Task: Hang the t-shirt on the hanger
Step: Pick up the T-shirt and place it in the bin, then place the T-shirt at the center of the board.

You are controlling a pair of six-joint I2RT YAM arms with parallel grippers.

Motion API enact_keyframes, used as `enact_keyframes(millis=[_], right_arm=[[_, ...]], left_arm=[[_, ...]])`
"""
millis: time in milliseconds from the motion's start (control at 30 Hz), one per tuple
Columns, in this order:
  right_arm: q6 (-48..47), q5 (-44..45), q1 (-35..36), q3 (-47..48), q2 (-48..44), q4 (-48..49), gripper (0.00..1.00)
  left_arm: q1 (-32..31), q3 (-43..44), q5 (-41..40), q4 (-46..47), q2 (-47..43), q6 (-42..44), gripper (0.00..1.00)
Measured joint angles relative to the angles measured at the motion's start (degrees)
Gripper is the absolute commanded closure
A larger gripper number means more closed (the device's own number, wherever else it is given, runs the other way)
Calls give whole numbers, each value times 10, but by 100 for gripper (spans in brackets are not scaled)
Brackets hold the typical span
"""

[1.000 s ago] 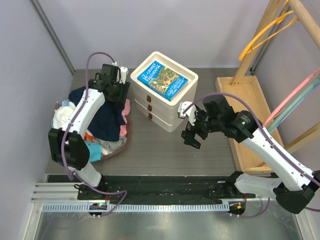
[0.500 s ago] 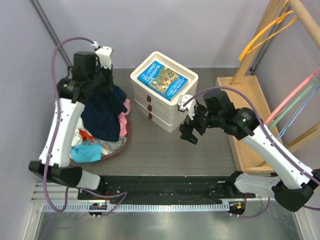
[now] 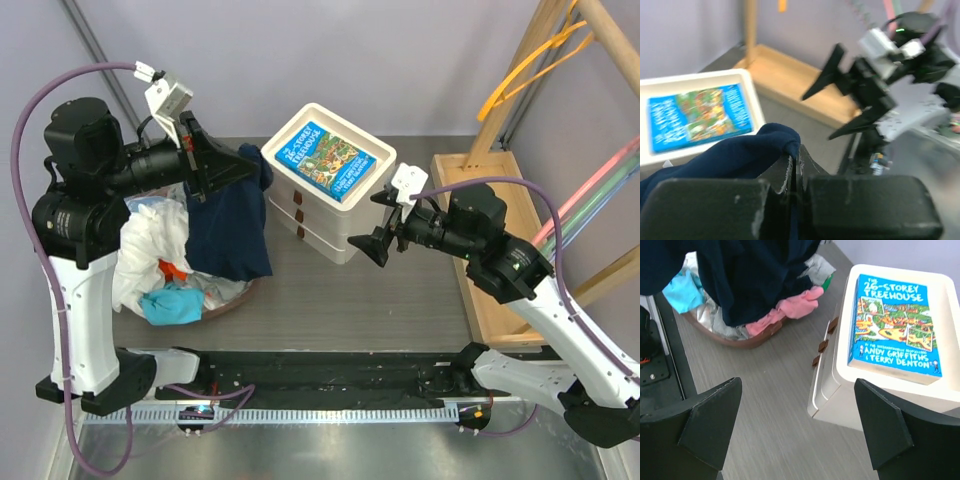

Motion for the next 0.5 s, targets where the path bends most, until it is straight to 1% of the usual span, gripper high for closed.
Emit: enact_keyframes(millis=[33,100,200,267,333,500], right_arm=[[2,0,0,-1,0,10,0],[4,-1,0,-6,0,28,0],[3,-9,0,-20,2,49,0],[-3,-22,0,-30,5,68,0],[-10,-39,0,-42,12,94,0],[-21,-108,0,-61,50,163,0]], left_arm=[[0,-10,44,28,-2,-26,100],[0,-19,103,72,-3,-67,100],[0,-25,176,134,-10,-118,100],[0,-46,211,161,-33,-140,100],[2,-85,246,184,-81,-158,100],[19,-114,275,242,-152,-200,100]])
